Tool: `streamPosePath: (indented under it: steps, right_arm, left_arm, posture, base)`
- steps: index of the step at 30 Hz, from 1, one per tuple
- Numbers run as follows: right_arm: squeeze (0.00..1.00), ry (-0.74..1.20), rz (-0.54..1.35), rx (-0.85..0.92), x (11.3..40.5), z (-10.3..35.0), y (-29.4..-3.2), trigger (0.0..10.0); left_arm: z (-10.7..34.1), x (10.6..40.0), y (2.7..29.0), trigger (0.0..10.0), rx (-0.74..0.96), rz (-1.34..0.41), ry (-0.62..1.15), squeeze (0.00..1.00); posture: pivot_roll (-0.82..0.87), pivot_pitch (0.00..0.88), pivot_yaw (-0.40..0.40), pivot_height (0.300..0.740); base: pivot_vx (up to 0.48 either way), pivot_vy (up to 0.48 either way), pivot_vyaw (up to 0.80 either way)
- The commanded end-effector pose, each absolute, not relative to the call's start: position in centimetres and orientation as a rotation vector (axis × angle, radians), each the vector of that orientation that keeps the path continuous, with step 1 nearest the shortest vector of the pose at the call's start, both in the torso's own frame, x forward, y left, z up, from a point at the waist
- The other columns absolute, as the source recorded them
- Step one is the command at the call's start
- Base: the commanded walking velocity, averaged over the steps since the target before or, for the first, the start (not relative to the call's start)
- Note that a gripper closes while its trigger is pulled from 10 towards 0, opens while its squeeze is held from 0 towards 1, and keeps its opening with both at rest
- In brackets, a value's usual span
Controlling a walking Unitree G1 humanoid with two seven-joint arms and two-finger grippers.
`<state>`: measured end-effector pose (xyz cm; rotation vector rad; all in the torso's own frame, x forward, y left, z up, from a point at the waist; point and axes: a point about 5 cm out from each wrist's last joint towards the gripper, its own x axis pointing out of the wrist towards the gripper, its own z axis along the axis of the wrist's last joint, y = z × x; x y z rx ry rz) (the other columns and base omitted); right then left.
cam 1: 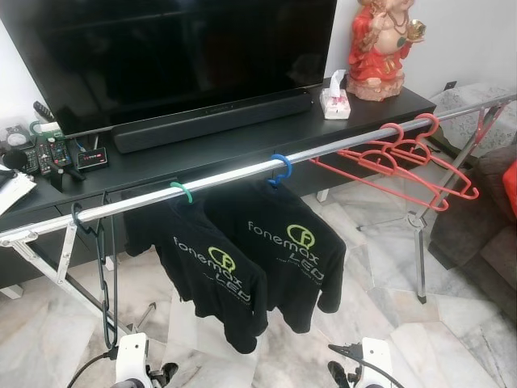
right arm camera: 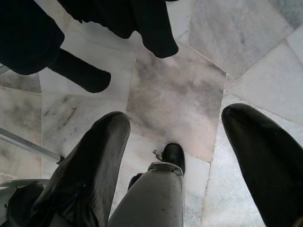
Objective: Hang hanger
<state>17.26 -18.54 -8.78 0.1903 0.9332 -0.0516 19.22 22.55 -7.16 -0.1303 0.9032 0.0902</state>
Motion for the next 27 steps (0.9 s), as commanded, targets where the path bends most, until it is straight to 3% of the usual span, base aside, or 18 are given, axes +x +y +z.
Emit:
streamPosePath:
  steps: [1, 4, 15, 19, 27]
  right_arm:
    - [0.00, 0.932, -0.060, 0.204, 17.29, -8.75, -18.65, 10.0]
    - [0.00, 0.909, -0.040, 0.150, 17.58, -8.53, -18.90, 10.0]
    - [0.00, 0.911, -0.035, 0.157, 17.63, -8.50, -19.01, 10.0]
    - [0.00, 0.901, -0.056, 0.187, 17.73, -8.43, -19.16, 10.0]
    - [0.00, 0.888, -0.051, 0.187, 18.04, -8.27, -19.11, 10.0]
  left_arm:
    - [-7.21, 18.98, 22.98, 10.0, -0.122, 0.106, 0.912, 0.00]
    - [-7.25, 18.86, 23.12, 10.0, -0.117, 0.124, 0.912, 0.00]
    - [-7.26, 18.95, 22.87, 10.0, -0.105, 0.122, 0.906, 0.00]
    - [-7.26, 18.97, 22.78, 10.0, -0.073, 0.106, 0.907, 0.00]
    - [-7.42, 18.72, 22.67, 10.0, -0.063, 0.100, 0.914, 0.00]
  posture:
    - [-0.07, 0.000, -0.006, 0.740]
    - [-0.07, 0.000, -0.008, 0.740]
    - [-0.07, 0.000, -0.018, 0.740]
    - [-0.07, 0.000, -0.023, 0.740]
    - [-0.07, 0.000, -0.026, 0.740]
  base:
    - [0.000, 0.000, 0.00]
    - [0.000, 0.000, 0.00]
    - [0.000, 0.000, 0.80]
    - [0.000, 0.000, 0.00]
    - [0.000, -0.317, 0.00]
